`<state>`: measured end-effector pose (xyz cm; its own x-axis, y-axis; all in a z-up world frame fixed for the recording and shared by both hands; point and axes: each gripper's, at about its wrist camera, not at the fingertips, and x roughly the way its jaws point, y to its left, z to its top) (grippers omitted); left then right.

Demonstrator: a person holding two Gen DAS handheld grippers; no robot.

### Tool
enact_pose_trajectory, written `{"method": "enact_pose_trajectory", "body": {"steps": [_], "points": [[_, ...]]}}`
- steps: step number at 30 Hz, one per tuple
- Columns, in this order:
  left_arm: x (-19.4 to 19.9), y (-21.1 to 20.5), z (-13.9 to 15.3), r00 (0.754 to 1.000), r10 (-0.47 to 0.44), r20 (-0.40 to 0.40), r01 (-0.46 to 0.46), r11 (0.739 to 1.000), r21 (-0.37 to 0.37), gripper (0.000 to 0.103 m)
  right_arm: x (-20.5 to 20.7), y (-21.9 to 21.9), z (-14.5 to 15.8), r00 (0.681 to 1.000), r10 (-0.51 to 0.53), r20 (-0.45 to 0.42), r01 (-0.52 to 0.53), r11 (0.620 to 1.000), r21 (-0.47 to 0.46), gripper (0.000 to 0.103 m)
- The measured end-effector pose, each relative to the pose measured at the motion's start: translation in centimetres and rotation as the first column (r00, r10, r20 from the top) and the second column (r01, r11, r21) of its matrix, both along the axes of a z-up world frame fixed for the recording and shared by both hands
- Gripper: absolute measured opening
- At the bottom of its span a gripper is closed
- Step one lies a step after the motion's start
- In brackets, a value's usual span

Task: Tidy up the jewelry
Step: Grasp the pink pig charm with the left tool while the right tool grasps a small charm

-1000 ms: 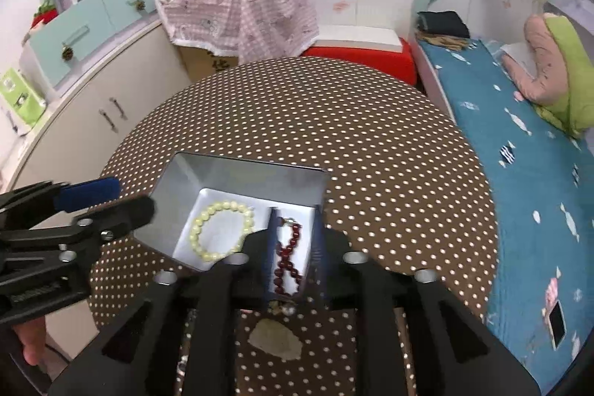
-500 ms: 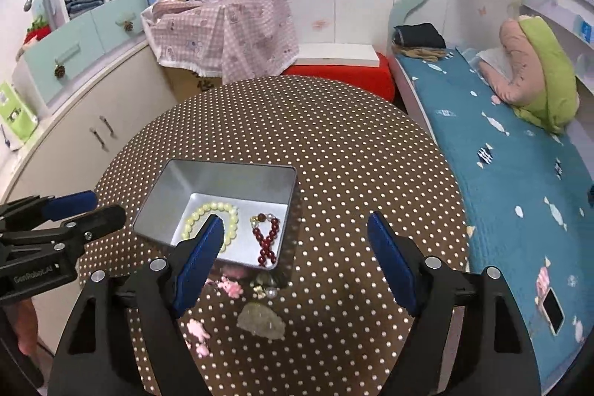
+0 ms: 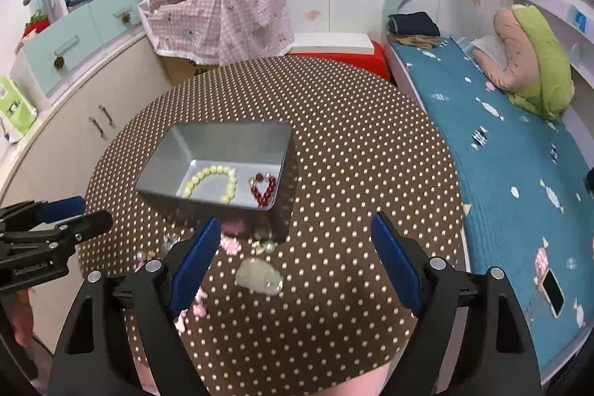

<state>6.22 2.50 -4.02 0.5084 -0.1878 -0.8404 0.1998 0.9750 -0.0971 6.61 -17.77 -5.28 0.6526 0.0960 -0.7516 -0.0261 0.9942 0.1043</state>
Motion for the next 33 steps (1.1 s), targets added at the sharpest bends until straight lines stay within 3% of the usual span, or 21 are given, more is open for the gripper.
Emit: {"method": "enact_pose_trajectory", "body": {"steps": [11, 18, 26, 27, 28, 30, 33], "points": [[-1.7, 0.3, -4.4, 0.991, -0.016, -0.134, 0.018, 1.0, 0.008, 0.06, -2.1, 1.9, -2.2, 0.996, 0.073, -0.057, -0.071, 0.997, 0.042, 0.08], [-1.0, -0.7, -6.6, 0.984, -0.018, -0.179, 0.024, 0.999, 0.033, 0.058, -2.3, 3.1, -4.3, 0.989, 0.098, -0.114, -0.092, 0.994, 0.061, 0.08], [-0.1, -1.5, -7.2, 0.988, -0.005, -0.157, 0.017, 0.997, 0.077, 0.035, -2.6, 5.6, -5.0, 0.97, 0.203, -0.133, -0.195, 0.978, 0.068, 0.079], [0.0, -1.5, -7.1, 0.989, -0.008, -0.151, 0.022, 0.996, 0.086, 0.032, -2.7, 6.0, -5.1, 0.965, 0.223, -0.138, -0.214, 0.974, 0.078, 0.075], [0.0, -1.6, -7.1, 0.988, -0.024, -0.153, 0.035, 0.997, 0.071, 0.021, -2.8, 6.3, -5.2, 0.96, 0.241, -0.144, -0.231, 0.969, 0.084, 0.071], [0.5, -1.7, -6.9, 0.984, -0.047, -0.173, 0.055, 0.998, 0.043, 0.019, -3.0, 7.3, -5.5, 0.944, 0.289, -0.161, -0.274, 0.956, 0.106, 0.054], [0.5, -1.1, -6.7, 0.982, -0.045, -0.184, 0.052, 0.998, 0.033, 0.018, -3.4, 8.6, -5.7, 0.922, 0.347, -0.171, -0.33, 0.936, 0.123, 0.045]]}}
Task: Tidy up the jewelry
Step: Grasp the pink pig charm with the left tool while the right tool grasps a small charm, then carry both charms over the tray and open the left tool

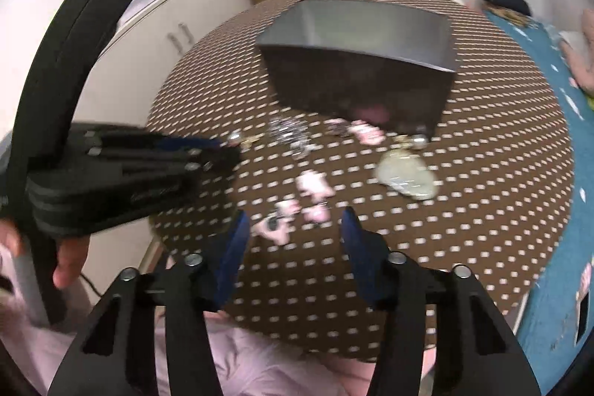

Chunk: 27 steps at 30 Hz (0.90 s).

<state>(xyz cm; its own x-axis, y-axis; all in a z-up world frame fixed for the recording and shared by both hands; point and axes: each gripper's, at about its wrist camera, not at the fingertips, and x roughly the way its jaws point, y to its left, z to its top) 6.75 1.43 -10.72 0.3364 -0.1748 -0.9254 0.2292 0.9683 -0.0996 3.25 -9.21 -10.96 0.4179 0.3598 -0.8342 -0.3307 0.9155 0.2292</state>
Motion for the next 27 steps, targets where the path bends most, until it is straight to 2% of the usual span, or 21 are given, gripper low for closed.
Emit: {"method": "enact_pose_trajectory", "body": {"steps": [3, 7, 11, 14, 19, 20, 27], "points": [[-0.4, 1.0, 0.2, 1.0, 0.008, -0.001, -0.008, 1.0, 0.001, 0.018, -0.1, 1.1, -0.2, 0.999, 0.047, -0.013, -0.046, 0.999, 0.019, 0.041], [-1.2, 1.7, 0.7, 1.0, 0.008, 0.007, -0.008, 1.0, -0.019, 0.018, 0.5, 1.9, -1.4, 0.997, 0.049, -0.052, -0.049, 0.999, 0.003, 0.038], [-2.2, 2.3, 1.1, 1.0, 0.007, 0.013, -0.006, 1.0, -0.03, 0.018, 0.8, 2.4, -1.8, 0.998, 0.052, -0.028, -0.053, 0.999, -0.005, 0.038], [-2.7, 2.5, 1.1, 1.0, 0.002, 0.014, -0.002, 0.999, -0.038, 0.018, 1.1, 2.6, -2.2, 0.999, 0.042, 0.0, -0.042, 0.999, -0.031, 0.022], [-3.3, 2.7, 1.2, 1.0, 0.002, 0.018, -0.002, 0.999, -0.048, 0.018, 1.6, 2.0, -2.5, 1.0, 0.012, -0.004, -0.012, 1.0, -0.012, 0.016], [-3.3, 2.7, 1.2, 1.0, 0.003, 0.02, -0.002, 0.999, -0.05, 0.018, 1.3, 1.4, -1.6, 1.0, 0.009, -0.002, -0.009, 1.0, -0.008, 0.013], [-3.0, 2.2, 2.1, 0.999, -0.002, 0.039, 0.004, 0.999, -0.052, 0.018, 0.9, 0.5, -0.5, 0.999, -0.028, 0.019, 0.028, 1.0, 0.005, 0.013]]}}
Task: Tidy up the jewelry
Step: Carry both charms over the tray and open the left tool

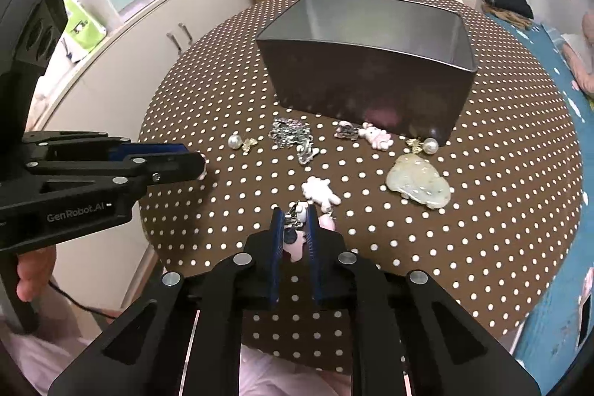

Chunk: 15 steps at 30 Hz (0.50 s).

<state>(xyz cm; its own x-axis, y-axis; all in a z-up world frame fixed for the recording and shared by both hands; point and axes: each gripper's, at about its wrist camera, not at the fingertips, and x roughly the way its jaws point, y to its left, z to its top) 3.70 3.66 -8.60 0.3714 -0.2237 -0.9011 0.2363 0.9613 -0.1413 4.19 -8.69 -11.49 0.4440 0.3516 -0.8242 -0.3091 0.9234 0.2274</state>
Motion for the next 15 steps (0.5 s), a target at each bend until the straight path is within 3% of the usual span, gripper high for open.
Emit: {"method": "enact_pose_trajectory", "body": {"steps": [15], "points": [[2.5, -2.3, 4.7, 0.992, -0.054, 0.113, 0.055, 0.998, -0.011, 0.018, 1.4, -4.1, 6.3, 0.98, -0.097, 0.176, 0.096, 0.995, 0.016, 0.013]]}}
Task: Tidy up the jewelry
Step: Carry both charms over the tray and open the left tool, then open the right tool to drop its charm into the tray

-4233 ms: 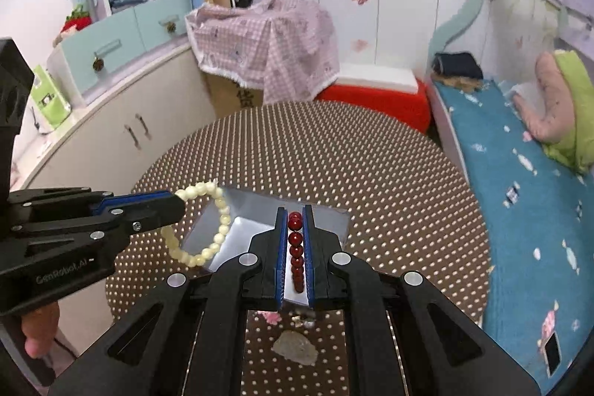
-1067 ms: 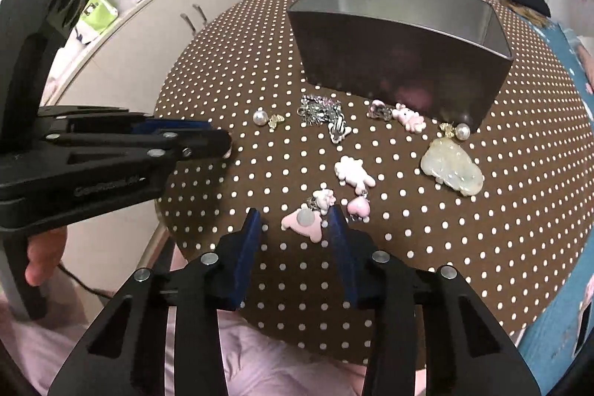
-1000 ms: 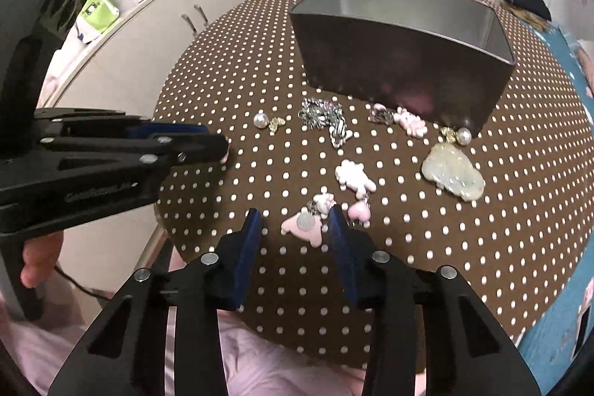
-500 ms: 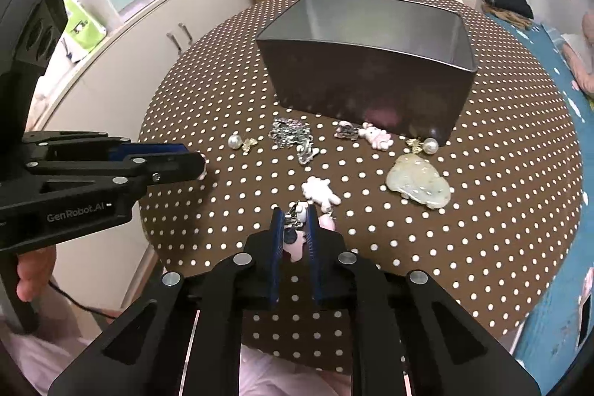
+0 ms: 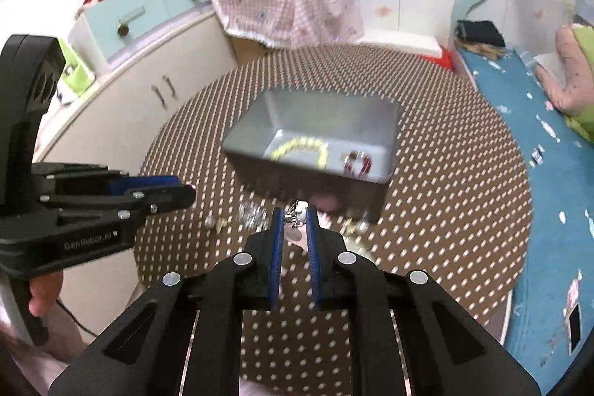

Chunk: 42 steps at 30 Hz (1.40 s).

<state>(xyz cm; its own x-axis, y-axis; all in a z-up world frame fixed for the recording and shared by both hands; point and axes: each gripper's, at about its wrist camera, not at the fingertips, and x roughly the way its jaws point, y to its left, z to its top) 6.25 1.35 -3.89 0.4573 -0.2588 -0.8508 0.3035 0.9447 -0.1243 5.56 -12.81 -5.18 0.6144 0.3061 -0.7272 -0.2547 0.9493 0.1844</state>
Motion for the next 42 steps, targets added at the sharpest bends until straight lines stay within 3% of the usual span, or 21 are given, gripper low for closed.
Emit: {"method": "enact_pose_trajectory", "body": {"steps": [13, 25, 38, 40, 42], "points": [[4.2, -2.8, 2.9, 0.997, -0.034, 0.074, 0.036, 0.999, -0.022, 0.018, 4.5, -1.1, 2.1, 0.996, -0.07, 0.051, 0.069, 0.997, 0.022, 0.013], [8.0, -4.3, 0.7, 1.0, -0.02, 0.009, 0.02, 0.999, -0.026, 0.018, 8.2, -1.6, 0.0, 0.996, -0.088, -0.013, 0.088, 0.995, 0.038, 0.013], [7.6, -4.5, 0.6, 1.0, -0.009, 0.022, 0.009, 1.0, -0.012, 0.019, 7.5, -2.3, 0.5, 0.994, -0.109, 0.001, 0.108, 0.992, 0.069, 0.015], [7.5, -4.3, 0.8, 1.0, 0.002, 0.025, -0.001, 1.0, -0.006, 0.023, 7.5, -2.5, 0.6, 0.993, -0.118, -0.001, 0.117, 0.991, 0.07, 0.015], [7.2, -4.0, 1.0, 0.999, 0.013, 0.033, -0.013, 1.0, -0.004, 0.036, 7.5, -3.0, 0.6, 0.989, -0.146, -0.01, 0.147, 0.988, 0.057, 0.016]]}}
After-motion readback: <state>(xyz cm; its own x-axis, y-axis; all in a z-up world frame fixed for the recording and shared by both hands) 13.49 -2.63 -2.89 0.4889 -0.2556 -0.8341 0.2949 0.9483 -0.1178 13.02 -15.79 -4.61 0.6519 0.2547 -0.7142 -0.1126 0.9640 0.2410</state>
